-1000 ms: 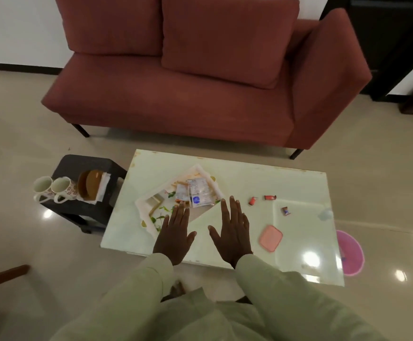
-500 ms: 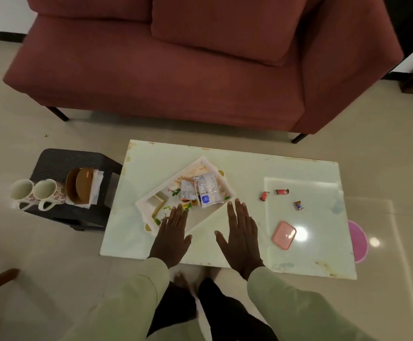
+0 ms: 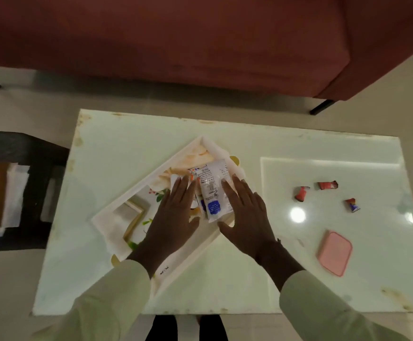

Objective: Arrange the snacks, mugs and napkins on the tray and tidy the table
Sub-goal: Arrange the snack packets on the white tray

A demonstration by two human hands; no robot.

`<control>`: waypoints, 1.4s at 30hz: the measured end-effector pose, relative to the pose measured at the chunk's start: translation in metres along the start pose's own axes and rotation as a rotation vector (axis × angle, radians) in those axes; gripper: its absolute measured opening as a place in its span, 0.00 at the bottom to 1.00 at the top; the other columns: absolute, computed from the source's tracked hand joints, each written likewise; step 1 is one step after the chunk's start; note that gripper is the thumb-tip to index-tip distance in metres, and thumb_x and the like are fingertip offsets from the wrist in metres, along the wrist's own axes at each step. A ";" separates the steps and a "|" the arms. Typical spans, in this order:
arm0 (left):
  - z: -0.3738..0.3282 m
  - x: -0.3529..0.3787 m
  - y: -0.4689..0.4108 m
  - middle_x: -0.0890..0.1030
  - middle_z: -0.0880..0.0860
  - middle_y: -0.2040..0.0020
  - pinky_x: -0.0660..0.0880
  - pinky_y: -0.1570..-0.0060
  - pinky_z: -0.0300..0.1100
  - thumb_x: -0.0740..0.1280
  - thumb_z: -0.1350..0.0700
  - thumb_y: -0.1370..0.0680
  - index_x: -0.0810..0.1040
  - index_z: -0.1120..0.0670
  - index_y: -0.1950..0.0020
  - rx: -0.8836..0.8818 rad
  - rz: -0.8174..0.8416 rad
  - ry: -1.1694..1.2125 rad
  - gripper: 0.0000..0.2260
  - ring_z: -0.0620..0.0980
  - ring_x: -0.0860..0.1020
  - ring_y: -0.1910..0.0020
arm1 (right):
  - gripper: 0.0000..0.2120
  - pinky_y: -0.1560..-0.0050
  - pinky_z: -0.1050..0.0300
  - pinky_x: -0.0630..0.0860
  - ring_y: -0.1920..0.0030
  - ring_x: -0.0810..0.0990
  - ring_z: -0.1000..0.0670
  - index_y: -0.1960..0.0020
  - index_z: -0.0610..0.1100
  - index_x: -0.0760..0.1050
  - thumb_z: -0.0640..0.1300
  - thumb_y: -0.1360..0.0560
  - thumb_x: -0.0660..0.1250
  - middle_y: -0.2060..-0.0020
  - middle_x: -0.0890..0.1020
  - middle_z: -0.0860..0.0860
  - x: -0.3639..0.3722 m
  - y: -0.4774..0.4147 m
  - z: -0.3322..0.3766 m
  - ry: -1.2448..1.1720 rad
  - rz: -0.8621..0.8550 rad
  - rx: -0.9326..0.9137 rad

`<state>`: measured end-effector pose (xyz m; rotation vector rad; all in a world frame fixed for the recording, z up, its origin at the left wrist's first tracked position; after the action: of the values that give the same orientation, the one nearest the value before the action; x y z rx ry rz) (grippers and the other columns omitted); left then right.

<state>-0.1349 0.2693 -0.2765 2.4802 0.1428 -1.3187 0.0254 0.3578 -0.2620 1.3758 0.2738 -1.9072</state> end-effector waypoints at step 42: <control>-0.028 -0.021 -0.078 0.84 0.42 0.51 0.81 0.51 0.40 0.75 0.58 0.27 0.76 0.44 0.41 0.017 0.359 0.687 0.18 0.41 0.82 0.51 | 0.15 0.57 0.51 0.82 0.60 0.83 0.50 0.57 0.51 0.81 0.52 0.18 0.59 0.62 0.85 0.51 -0.043 -0.006 -0.046 -0.851 -0.286 0.491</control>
<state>-0.1431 0.3532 -0.2635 2.7002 -0.1534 -0.3021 0.0607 0.4070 -0.2442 0.6906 -0.4658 -2.7279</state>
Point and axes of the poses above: each hand's wrist, its own y-axis away from the middle knuckle, its own x-axis out of the palm, z = x × y, the point moved 4 cm from there along -y, towards the middle knuckle
